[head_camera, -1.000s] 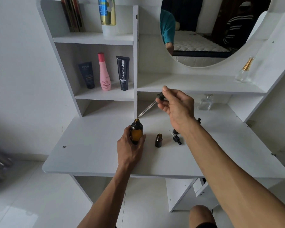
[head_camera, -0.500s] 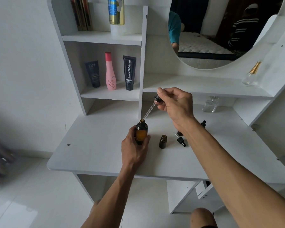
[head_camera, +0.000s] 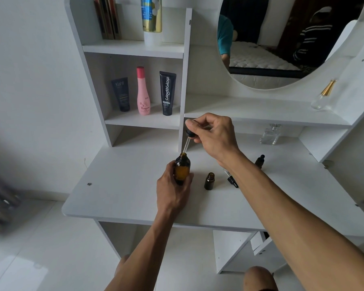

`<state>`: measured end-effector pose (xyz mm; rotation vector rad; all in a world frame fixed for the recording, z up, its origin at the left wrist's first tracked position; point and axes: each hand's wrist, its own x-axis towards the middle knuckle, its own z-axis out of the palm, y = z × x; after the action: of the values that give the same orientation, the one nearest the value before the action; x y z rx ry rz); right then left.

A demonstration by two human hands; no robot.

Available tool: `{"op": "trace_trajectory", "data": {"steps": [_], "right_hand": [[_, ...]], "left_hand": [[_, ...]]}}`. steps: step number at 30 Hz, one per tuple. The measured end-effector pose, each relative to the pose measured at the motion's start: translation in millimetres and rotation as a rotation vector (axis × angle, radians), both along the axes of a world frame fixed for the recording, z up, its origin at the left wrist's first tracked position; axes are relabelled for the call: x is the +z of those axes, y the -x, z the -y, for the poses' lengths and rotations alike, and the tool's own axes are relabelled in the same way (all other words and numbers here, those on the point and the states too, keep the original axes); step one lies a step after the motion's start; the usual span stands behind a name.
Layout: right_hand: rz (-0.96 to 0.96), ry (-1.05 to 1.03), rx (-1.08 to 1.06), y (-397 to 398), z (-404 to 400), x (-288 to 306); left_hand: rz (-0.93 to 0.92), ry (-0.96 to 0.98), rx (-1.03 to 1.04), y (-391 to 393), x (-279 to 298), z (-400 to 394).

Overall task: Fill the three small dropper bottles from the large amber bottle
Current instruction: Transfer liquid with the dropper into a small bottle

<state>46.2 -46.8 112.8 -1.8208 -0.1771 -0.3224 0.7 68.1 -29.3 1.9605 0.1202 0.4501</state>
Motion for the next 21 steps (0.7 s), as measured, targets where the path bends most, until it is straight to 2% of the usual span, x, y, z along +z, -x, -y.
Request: {"op": "trace_trajectory", "data": {"steps": [7, 21], "right_hand": [[0.024, 0.095, 0.034, 6.7, -5.4, -3.3], [0.005, 0.051, 0.045, 11.2, -5.7, -3.4]], "left_hand": [[0.006, -0.012, 0.000, 0.7, 0.9, -0.2], [0.006, -0.008, -0.009, 1.2, 2.2, -0.6]]}}
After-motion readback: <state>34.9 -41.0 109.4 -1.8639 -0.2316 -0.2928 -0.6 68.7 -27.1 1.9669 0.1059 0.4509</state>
